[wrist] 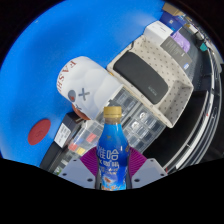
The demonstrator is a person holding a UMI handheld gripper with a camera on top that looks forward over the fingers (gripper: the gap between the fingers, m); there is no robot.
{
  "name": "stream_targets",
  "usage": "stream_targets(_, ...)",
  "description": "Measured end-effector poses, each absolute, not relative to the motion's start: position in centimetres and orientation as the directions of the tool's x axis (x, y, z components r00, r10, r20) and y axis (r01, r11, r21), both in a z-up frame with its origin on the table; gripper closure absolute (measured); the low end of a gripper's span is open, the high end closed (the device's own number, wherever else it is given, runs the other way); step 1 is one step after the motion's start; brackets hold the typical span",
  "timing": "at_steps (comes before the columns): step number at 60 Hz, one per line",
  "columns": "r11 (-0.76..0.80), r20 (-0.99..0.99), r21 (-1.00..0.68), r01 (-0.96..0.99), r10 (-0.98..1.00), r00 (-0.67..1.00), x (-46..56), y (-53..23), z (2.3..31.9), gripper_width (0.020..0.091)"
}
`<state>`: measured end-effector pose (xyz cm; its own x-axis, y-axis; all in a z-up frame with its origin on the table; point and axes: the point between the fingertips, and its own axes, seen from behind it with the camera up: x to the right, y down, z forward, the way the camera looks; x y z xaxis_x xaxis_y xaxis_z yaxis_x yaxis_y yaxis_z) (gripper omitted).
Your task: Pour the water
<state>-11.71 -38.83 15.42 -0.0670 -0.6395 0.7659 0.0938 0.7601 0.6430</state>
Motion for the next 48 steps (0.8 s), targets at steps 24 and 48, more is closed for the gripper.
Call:
stream_targets(24, 0.988, 0.996, -0.061, 0.141, 0.069, -0.054, -10.5, -36.7, 16.7, 0.0744)
stream_targets(48, 0.290, 0.282, -0.938, 0.190, 0.957, -0.069, -11.4, -33.5, 14.3, 0.0743)
